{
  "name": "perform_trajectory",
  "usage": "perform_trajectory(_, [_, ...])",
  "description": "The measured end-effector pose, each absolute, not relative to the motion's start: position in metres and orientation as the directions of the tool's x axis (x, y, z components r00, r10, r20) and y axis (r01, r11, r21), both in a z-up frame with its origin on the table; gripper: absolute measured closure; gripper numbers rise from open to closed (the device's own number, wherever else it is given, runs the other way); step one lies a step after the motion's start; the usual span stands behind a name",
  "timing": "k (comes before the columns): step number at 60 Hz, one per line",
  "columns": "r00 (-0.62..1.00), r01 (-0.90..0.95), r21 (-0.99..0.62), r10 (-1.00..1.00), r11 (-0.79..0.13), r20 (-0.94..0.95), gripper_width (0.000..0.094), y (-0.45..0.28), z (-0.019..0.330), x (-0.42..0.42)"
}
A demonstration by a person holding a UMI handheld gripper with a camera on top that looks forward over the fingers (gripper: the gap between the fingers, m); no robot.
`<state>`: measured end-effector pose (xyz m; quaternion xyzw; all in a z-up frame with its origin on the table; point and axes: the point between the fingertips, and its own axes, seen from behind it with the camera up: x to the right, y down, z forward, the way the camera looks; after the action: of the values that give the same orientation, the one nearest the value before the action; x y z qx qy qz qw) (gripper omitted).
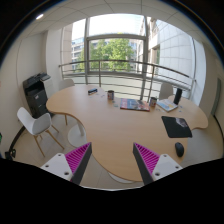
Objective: Arrange mouse
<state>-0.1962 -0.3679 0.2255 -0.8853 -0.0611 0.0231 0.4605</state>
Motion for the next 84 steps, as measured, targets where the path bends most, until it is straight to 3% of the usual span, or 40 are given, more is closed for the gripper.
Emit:
perform_trajectory(9, [0.997, 0.061, -0.780, 0.077, -0.622, 0.017, 0.0092, -0.386, 0.191, -0.160])
perform_trajectory(26, [0.995, -0.013, -0.701, -0.082, -0.713, 0.064, 0.0091, -0.408, 0.080, 0.032])
perform_trajectory(41, [0.980, -0.003, -0.752, -0.154, -0.659, 0.130, 0.0093, -0.330, 0.040, 0.185])
perform_trajectory(55, [0.988, -0.036, -0.752, -0.135, -0.658, 0.071, 0.0094, -0.249, -0.005, 0.235])
perform_trajectory(59, [0.992, -0.036, -0.742, -0.114, -0.670, 0.054, 0.0161, -0.238, -0.017, 0.234])
perform_trajectory(62, [0.994, -0.063, -0.749, -0.110, -0.660, 0.013, 0.0346, -0.232, -0.018, 0.230])
perform_trajectory(64, [0.993, -0.071, -0.756, -0.121, -0.651, 0.011, 0.0409, -0.229, -0.016, 0.234])
perform_trajectory(77, [0.994, -0.057, -0.749, -0.109, -0.660, 0.021, 0.0527, -0.226, -0.011, 0.231])
perform_trajectory(84, [0.996, -0.030, -0.791, -0.089, -0.611, 0.031, 0.0532, -0.222, 0.049, 0.221])
